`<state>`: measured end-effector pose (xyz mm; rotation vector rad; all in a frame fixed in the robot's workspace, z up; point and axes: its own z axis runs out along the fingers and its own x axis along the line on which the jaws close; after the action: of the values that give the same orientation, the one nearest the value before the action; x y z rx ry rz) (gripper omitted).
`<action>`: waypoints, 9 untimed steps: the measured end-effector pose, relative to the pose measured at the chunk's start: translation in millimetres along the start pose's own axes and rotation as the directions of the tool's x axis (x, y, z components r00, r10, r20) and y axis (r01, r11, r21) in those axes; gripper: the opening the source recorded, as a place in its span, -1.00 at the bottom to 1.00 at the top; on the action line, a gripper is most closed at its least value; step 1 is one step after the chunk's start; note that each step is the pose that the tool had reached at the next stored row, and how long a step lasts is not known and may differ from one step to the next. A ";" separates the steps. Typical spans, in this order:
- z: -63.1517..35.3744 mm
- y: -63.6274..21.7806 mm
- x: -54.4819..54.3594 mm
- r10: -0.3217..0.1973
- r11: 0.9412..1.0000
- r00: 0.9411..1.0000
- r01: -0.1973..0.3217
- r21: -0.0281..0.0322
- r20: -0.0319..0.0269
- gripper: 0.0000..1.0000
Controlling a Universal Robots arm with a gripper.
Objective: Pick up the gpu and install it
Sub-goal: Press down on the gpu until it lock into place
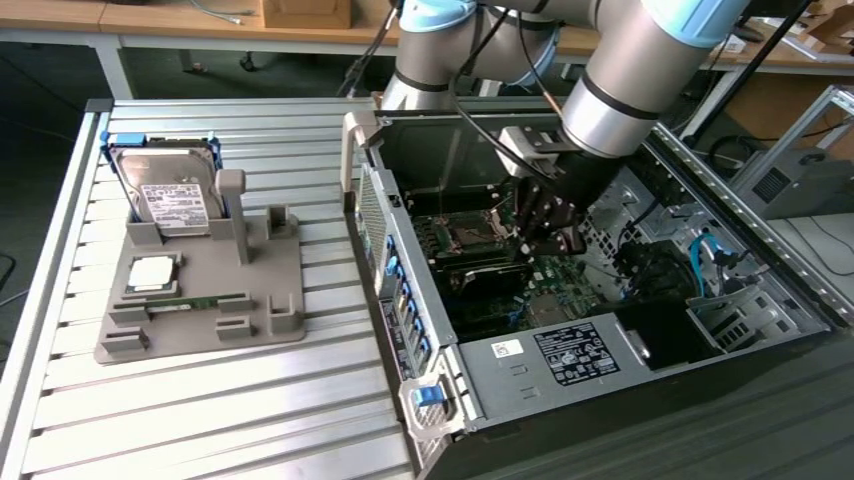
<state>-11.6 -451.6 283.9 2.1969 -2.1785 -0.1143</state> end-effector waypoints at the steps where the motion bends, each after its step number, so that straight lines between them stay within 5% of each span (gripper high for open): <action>1: 0.9 1.7 -1.4 -0.002 1.000 1.000 0.002 0.000 0.000 -0.79; 4: 3.8 11.3 -2.1 -0.005 1.000 1.000 0.005 0.000 0.000 -0.79; 9: 8.8 39.1 -2.3 -0.005 1.000 1.000 0.005 0.000 0.000 -0.79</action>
<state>-51.3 -449.5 278.5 2.2021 -2.1730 -0.1141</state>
